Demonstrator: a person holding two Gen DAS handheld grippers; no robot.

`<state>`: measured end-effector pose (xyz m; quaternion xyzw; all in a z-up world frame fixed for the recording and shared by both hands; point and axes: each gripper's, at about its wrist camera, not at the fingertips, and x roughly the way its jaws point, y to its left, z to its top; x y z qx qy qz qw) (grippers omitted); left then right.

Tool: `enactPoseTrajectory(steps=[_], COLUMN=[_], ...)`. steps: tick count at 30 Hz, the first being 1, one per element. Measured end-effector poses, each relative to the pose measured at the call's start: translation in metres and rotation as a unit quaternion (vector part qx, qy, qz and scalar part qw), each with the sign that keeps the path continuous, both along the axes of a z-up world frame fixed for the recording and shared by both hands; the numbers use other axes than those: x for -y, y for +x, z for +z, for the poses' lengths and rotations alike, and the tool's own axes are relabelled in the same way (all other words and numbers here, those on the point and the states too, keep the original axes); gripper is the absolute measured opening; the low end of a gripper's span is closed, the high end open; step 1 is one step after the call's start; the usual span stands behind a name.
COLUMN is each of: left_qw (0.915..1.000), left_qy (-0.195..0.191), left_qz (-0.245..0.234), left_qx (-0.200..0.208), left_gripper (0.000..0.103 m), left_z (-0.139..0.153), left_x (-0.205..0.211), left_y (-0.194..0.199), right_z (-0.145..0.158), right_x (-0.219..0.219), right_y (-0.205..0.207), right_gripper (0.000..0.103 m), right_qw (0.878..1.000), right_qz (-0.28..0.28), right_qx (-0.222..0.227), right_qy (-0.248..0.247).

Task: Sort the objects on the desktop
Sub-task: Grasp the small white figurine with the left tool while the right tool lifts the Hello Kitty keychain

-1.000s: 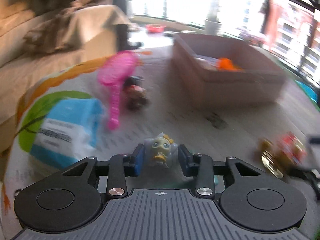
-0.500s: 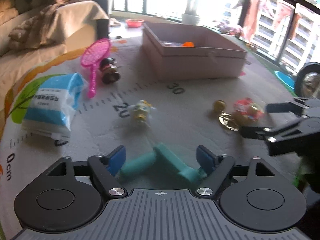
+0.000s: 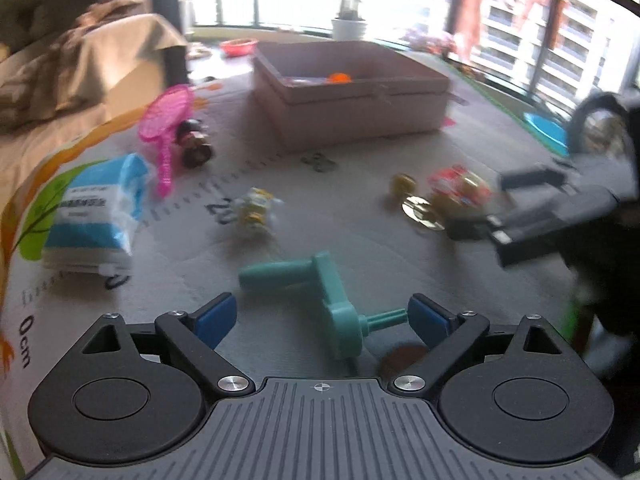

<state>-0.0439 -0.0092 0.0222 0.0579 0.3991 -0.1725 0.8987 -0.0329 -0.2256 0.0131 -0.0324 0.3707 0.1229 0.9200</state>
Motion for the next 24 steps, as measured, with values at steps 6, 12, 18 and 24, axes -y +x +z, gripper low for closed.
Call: enactPoseTrajectory(steps=[6, 12, 18, 24], left_qw=[0.9956, 0.9955, 0.9968, 0.9990], left_qy=[-0.013, 0.024, 0.033, 0.023], left_qz=[0.091, 0.091, 0.071, 0.031], left_qx=[0.019, 0.012, 0.018, 0.023], left_gripper=[0.082, 0.055, 0.042, 0.041], left_z=[0.005, -0.008, -0.007, 0.008], left_x=[-0.003, 0.007, 0.008, 0.018], left_y=[0.052, 0.076, 0.061, 0.043], right_z=[0.000, 0.003, 0.009, 0.031], right_x=[0.000, -0.010, -0.012, 0.000], right_y=[0.000, 0.000, 0.010, 0.007], right_gripper=[0.101, 0.088, 0.056, 0.056], right_qw=[1.000, 0.999, 0.999, 0.998], right_qz=[-0.008, 0.013, 0.038, 0.058], right_qx=[0.004, 0.033, 0.011, -0.009], right_qy=[0.010, -0.035, -0.013, 0.021])
